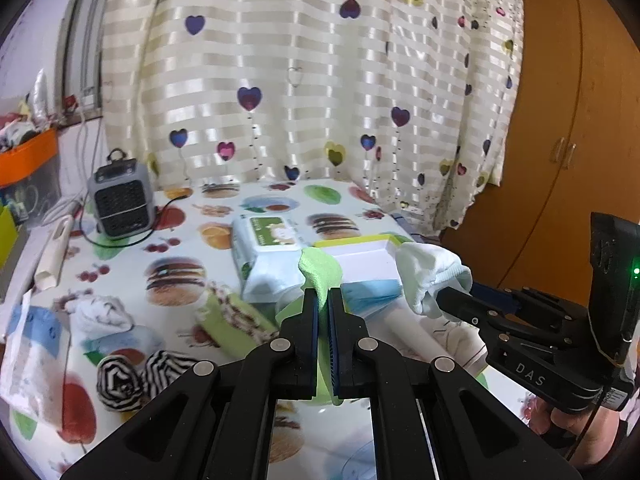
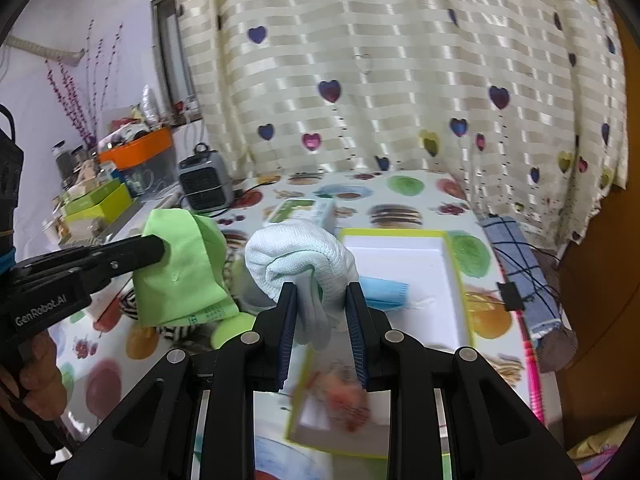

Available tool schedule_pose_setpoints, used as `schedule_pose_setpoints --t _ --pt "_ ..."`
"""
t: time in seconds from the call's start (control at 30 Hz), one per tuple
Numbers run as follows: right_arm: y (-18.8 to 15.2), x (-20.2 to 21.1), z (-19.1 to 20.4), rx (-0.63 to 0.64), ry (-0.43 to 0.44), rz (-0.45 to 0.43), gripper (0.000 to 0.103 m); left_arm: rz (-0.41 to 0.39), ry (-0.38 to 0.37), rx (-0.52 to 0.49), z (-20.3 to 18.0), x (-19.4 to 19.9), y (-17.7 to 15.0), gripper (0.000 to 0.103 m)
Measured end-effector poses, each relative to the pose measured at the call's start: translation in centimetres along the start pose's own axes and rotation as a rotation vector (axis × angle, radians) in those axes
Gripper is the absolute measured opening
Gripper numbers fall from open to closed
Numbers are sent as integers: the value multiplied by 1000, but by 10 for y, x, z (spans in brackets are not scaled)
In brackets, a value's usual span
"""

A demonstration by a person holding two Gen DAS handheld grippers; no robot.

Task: Organize soft objects
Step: 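Carry the green cloth and white sock toward the tray with both grippers, then lower both items into the tray and open both grippers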

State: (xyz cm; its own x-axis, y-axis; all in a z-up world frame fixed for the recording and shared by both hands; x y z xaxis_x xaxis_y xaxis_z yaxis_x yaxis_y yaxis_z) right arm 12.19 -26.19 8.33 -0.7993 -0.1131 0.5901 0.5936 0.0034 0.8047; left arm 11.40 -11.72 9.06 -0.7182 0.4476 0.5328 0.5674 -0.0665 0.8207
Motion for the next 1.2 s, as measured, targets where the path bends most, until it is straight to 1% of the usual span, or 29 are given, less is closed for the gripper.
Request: schedule_pose_setpoints --t 0.5,0.87,1.0,1.2 --pt "-5 -9 -51 -75 -72 14 26 24 -72 -41 -33 -30 12 5" --pt "-15 -34 -77 -114 -105 61 26 41 -150 -61 -54 -50 16 5" --pt "-16 -45 -83 -116 -115 83 26 64 -167 -58 -56 -64 14 5" --pt "-22 -63 -87 -113 -127 126 26 120 -175 -38 -52 -91 7 5"
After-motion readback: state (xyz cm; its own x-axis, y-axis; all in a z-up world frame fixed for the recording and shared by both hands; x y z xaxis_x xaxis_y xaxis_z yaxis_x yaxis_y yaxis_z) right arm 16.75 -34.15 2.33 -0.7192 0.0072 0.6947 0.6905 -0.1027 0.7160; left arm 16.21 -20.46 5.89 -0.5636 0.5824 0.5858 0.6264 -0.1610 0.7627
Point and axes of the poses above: each gripper's, at about its wrist camera, not at the fingertips, and x roughly against the way its jaws point, z to its left, y to its top, the point moved 3 cm from there along -x, roughly the way its jaws point, and after that the axes turned 6 degrees about -y, right-handed, at the moved point
